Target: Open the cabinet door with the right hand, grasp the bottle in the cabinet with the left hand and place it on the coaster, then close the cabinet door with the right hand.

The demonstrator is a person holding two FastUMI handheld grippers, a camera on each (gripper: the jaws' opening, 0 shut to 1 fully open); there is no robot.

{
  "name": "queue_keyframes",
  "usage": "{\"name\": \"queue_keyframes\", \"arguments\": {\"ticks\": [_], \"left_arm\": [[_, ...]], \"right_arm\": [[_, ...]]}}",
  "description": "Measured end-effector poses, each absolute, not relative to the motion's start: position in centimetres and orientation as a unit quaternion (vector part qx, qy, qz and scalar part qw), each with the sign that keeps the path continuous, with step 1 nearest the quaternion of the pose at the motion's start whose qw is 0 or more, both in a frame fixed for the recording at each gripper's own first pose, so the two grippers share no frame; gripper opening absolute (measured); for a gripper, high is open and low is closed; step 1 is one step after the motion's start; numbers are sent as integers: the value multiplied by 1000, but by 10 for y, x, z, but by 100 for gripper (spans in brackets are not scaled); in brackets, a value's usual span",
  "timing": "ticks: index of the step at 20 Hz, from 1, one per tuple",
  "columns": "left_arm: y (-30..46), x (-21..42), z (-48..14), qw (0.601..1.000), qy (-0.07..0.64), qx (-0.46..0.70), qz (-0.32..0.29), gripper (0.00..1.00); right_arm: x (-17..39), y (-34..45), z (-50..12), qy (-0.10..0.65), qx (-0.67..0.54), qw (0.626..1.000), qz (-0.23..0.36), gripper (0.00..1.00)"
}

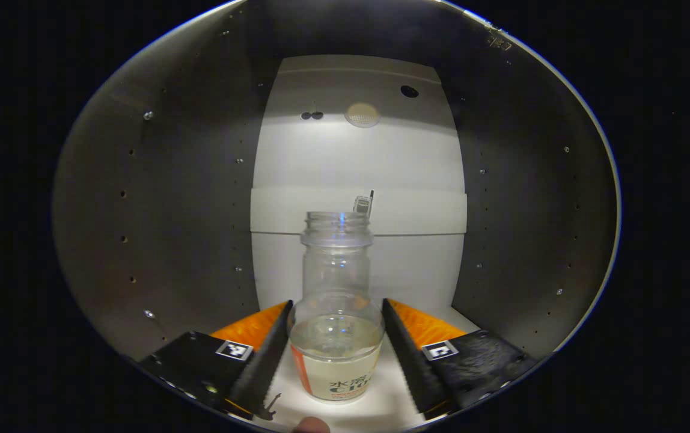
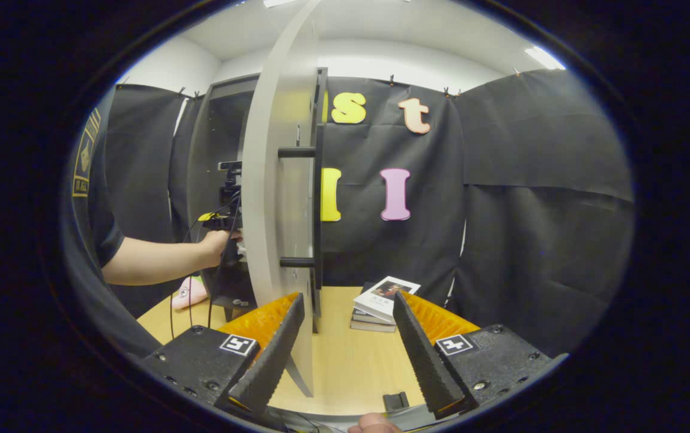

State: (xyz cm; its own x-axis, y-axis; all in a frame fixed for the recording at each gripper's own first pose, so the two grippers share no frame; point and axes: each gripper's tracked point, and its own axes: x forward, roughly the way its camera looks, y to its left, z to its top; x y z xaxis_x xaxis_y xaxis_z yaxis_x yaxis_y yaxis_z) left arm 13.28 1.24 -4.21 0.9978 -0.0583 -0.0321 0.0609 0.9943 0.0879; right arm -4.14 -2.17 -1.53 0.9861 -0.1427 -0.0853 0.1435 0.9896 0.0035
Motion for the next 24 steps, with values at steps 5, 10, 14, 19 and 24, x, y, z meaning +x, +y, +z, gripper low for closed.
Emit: {"name": "queue_keyframes", "arguments": {"ticks": [5,10,14,19,24], "left_arm": [[11,126,-37,997,13,64,-32,75],[10,91,-26,994,7,103,-45,75],[15,31,-16,992,-6,117,-48,75],[55,-48,-9,992,-21,121,-24,74],[101,-123,-43,995,-9,99,-12,75]], "right_arm": [[-22,-28,-17,45,17,998,-33,94],[0,-45,-46,79,-50,996,-8,96],[22,-52,-58,78,-97,992,36,97],[39,-61,-74,93,-80,991,54,98],[31,-63,-117,158,-51,986,27,99]]}}
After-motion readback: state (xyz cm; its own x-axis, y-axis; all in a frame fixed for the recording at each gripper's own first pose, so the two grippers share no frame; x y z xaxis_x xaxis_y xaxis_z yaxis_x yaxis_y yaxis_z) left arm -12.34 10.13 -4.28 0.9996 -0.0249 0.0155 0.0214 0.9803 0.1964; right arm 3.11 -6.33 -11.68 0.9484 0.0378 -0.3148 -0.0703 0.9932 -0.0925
